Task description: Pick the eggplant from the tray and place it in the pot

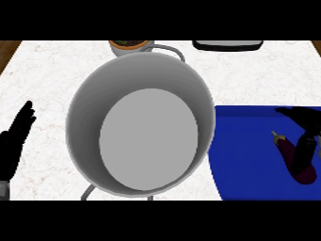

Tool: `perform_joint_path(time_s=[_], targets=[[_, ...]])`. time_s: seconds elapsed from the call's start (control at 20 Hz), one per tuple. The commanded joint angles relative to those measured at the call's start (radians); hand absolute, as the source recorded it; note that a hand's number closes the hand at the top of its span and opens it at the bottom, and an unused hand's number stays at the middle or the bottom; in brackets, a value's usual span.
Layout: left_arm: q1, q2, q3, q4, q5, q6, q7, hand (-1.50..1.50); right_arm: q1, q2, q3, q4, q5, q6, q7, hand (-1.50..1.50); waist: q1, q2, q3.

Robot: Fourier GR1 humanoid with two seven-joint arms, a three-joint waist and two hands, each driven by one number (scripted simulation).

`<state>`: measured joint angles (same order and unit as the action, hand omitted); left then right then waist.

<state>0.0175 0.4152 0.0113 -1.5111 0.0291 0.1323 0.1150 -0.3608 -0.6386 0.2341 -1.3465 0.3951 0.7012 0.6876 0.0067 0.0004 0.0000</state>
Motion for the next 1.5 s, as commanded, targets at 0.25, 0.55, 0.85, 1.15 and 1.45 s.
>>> perform_joint_path(time_s=[0.25,0.55,0.85,1.15,1.45], targets=[[-0.011,-0.075,0.021,0.008,-0.064,-0.003,-0.008,0.00,-0.013,0.087,-0.032,0.122,0.133,0.025,-0.047,-1.50,-0.002,0.000,0.000],[-0.021,-0.069,0.071,-0.007,-0.076,-0.056,0.027,0.00,0.022,0.115,-0.041,0.114,0.243,0.010,-0.085,-1.50,-0.003,0.000,0.000],[0.015,-0.101,0.079,0.009,-0.109,-0.072,-0.020,0.00,0.085,0.101,-0.079,0.168,0.299,-0.031,-0.197,-1.50,-0.004,0.000,0.000],[0.018,-0.136,0.074,-0.040,-0.136,-0.060,0.012,0.00,0.046,0.141,-0.039,0.256,0.383,-0.037,-0.251,1.50,-0.002,0.000,0.000],[0.004,-0.131,0.114,-0.001,-0.113,-0.102,-0.019,0.00,0.050,0.117,-0.079,0.199,0.383,-0.019,-0.334,1.50,-0.007,-0.001,0.000]])
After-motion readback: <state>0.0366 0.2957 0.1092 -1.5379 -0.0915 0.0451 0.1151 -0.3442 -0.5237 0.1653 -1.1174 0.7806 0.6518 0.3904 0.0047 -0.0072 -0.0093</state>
